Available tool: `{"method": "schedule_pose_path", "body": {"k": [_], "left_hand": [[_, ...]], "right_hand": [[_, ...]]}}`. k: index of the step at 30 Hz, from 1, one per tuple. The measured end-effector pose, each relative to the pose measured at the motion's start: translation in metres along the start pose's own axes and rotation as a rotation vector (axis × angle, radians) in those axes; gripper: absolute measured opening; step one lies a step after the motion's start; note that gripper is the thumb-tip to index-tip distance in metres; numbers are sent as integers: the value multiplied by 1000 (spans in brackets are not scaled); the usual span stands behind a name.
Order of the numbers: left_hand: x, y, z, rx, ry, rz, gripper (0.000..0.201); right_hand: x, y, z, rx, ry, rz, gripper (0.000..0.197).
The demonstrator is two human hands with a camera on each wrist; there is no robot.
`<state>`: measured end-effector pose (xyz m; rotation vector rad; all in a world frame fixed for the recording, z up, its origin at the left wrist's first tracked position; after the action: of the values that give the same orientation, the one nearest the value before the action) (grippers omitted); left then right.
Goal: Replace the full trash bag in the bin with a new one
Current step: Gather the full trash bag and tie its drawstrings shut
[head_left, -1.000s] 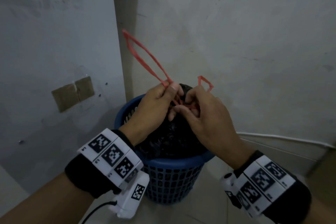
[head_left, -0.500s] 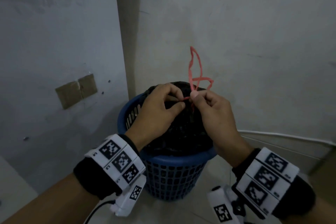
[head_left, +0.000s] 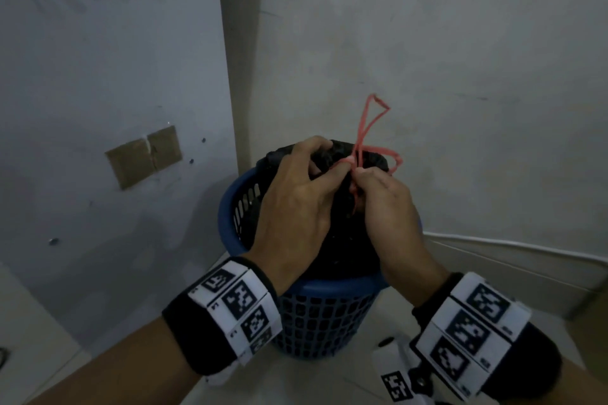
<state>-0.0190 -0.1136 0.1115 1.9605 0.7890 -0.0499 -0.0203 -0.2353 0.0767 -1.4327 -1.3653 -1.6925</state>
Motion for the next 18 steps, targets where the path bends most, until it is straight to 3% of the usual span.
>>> {"method": "schedule_pose_path", "body": {"k": [5, 10, 14, 18], "left_hand": [[10, -4, 0, 53, 50, 79, 35], [17, -6, 10, 143, 144, 1, 31], [28, -4, 7, 104, -75, -142, 14], [42, -8, 12, 234, -338, -362, 15]], "right_hand": [[10, 13, 10, 357, -409, -90, 31], [12, 8, 10, 521, -384, -110, 32], [13, 1, 12, 474, -415, -227, 31], [3, 13, -6, 345, -435, -187, 27]]}}
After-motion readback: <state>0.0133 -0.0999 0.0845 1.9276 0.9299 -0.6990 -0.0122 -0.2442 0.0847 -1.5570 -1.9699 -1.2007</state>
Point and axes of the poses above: each hand's wrist, its own y-axis towards the middle knuckle, its own z-axis out of the palm, x = y × z, the point moved 8 cm from there along y, towards the middle knuckle, and after that the axes turned 4 degrees about -z, right-handed, at the moved point
